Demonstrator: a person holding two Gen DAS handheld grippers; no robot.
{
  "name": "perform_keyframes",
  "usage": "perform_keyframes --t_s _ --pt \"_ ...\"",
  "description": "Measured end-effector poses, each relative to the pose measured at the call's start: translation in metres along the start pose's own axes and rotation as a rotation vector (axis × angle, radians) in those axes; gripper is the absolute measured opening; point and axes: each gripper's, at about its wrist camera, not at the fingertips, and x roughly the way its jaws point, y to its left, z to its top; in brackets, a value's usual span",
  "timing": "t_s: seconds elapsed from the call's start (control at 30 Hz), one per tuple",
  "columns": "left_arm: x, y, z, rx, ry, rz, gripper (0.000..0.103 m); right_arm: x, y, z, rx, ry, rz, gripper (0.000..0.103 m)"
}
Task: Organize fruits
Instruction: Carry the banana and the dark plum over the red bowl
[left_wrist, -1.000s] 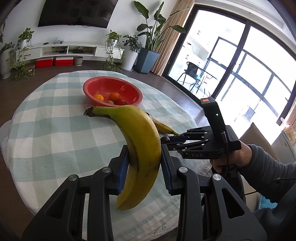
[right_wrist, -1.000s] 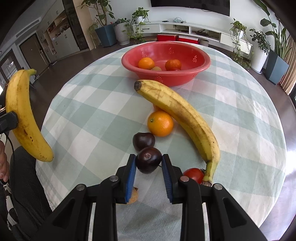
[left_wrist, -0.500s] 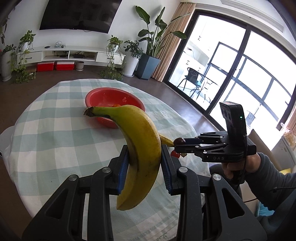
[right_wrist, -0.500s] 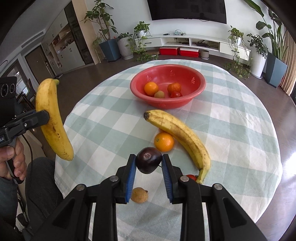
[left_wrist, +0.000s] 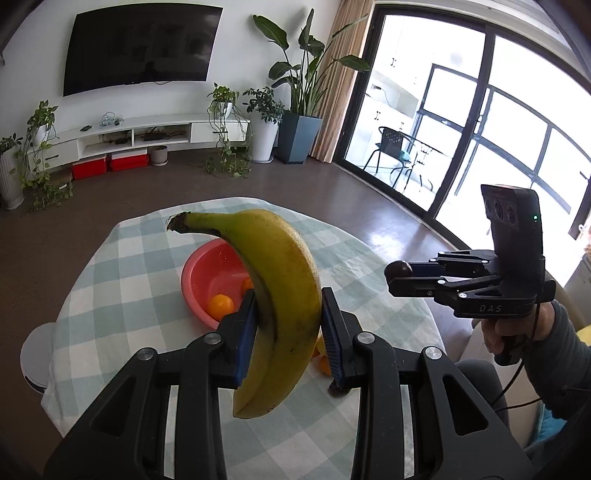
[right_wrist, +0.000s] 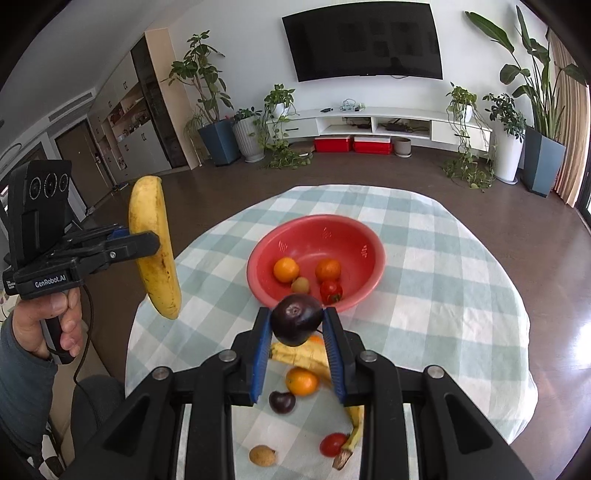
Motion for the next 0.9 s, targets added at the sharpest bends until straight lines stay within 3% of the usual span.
perform_keyframes --t_s 0.37,0.9 --pt "0.081 0.012 0.053 0.061 0.188 0.052 0.030 0.081 -0.026 0.043 0.044 0.064 0.035 0.031" --pt "0.217 0.025 0.059 0.081 0.350 0.101 0.031 0.159 -0.050 0.034 0.055 0.194 -0.041 0.031"
